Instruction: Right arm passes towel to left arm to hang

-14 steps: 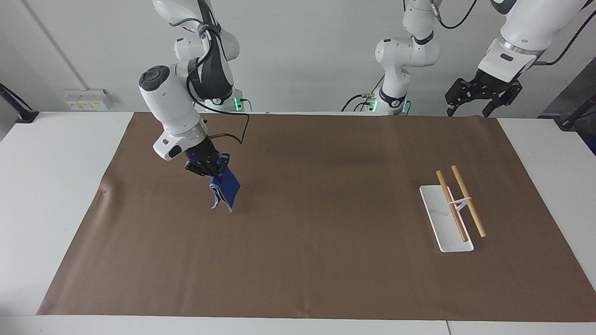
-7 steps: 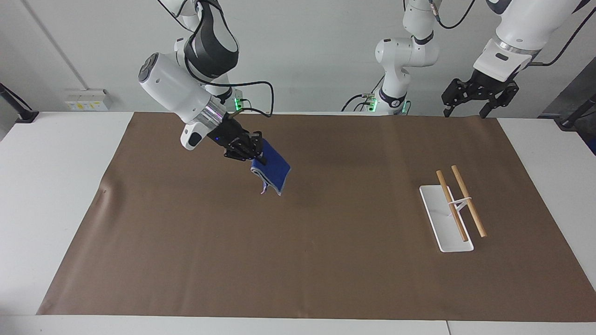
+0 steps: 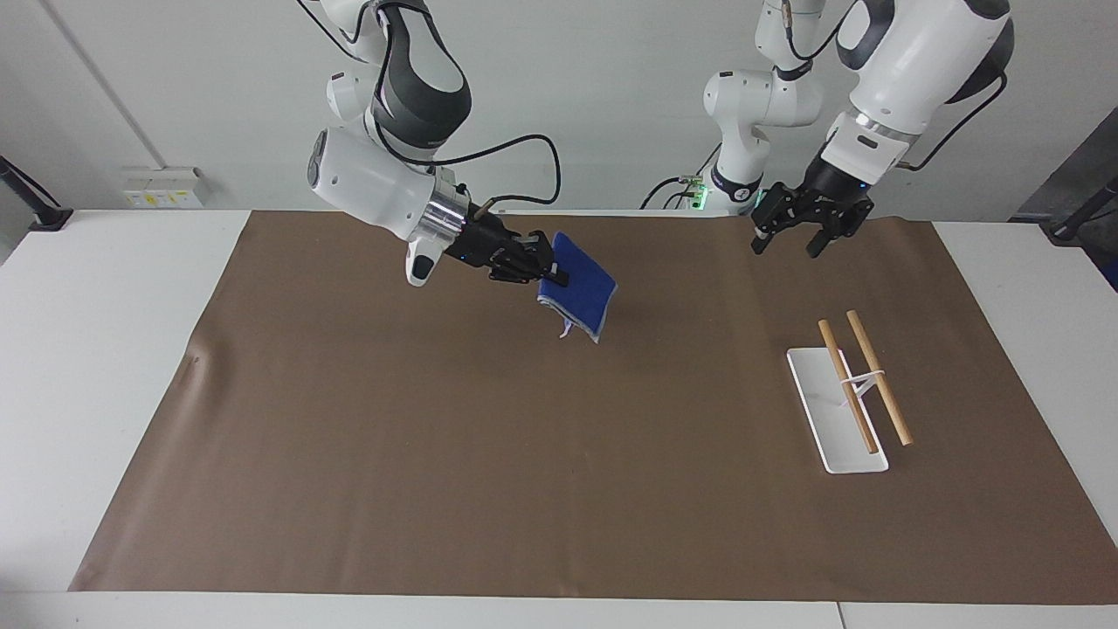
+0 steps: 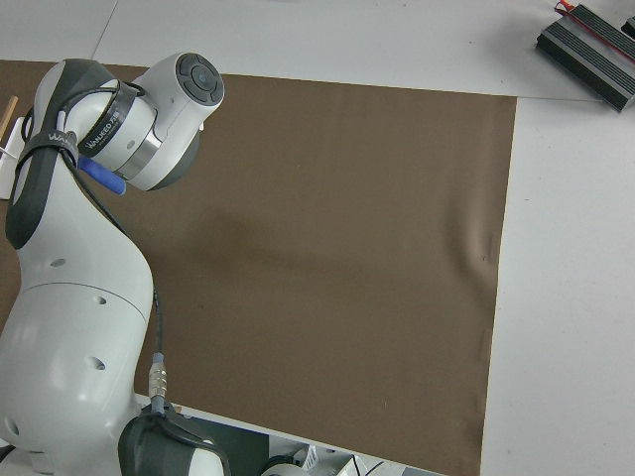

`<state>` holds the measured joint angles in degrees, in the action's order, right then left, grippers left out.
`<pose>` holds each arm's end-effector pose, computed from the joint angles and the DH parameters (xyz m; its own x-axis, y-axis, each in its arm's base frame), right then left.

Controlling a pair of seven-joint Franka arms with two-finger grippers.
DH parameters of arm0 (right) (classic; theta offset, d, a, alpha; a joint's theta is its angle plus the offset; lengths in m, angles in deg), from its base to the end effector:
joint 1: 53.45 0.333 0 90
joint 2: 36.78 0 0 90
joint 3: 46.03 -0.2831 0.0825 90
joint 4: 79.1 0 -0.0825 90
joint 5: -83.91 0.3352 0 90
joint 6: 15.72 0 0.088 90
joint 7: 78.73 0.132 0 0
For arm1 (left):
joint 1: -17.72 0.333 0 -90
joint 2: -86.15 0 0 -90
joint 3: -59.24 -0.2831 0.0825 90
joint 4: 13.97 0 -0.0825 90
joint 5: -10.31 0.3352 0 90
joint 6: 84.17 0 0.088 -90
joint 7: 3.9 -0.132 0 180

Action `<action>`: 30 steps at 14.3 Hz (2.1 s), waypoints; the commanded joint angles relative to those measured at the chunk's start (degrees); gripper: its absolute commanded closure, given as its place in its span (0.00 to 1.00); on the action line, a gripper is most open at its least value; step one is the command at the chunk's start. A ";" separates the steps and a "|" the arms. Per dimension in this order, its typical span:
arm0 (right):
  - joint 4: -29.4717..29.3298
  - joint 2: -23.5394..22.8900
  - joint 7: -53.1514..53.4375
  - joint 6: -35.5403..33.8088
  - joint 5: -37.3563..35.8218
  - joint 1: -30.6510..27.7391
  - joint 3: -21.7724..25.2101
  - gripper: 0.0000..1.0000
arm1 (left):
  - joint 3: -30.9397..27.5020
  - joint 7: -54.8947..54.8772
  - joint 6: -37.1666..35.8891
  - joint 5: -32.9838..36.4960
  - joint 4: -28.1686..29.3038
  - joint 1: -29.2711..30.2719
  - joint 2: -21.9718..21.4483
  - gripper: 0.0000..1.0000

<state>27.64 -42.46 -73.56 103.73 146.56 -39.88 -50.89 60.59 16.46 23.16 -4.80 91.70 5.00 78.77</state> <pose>0.5208 0.2392 0.4713 0.9631 -0.1798 -0.2005 -0.2661 -0.5222 -0.8103 0.4758 -0.1466 0.5444 0.9834 0.1749 0.0492 0.1535 -0.9446 0.2903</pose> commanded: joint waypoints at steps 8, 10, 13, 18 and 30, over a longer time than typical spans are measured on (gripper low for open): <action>0.66 -0.65 -1.90 0.17 6.88 1.81 -0.41 1.00 | -0.65 40.51 21.14 -13.36 15.17 -12.76 -3.96 0.00; 0.74 -0.65 -2.09 0.08 6.53 1.81 -0.41 1.00 | -0.65 46.14 26.33 -13.55 17.36 -15.48 -3.96 0.00; 0.74 -0.65 -2.09 0.08 5.65 1.81 -0.41 1.00 | -0.65 54.57 32.92 -14.69 20.88 -18.39 -3.96 0.00; 1.09 -0.56 -2.17 0.17 4.94 1.81 -0.41 1.00 | -0.65 63.74 43.03 -16.01 23.17 -21.99 -3.34 0.30; 1.97 -0.38 -1.65 2.28 4.94 2.78 -0.32 1.00 | -1.09 62.61 45.86 -17.68 21.24 -19.81 -2.02 1.00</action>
<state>28.83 -43.34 -74.48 104.89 152.13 -36.90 -50.94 59.57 79.91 68.47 -21.50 112.89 -15.66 77.07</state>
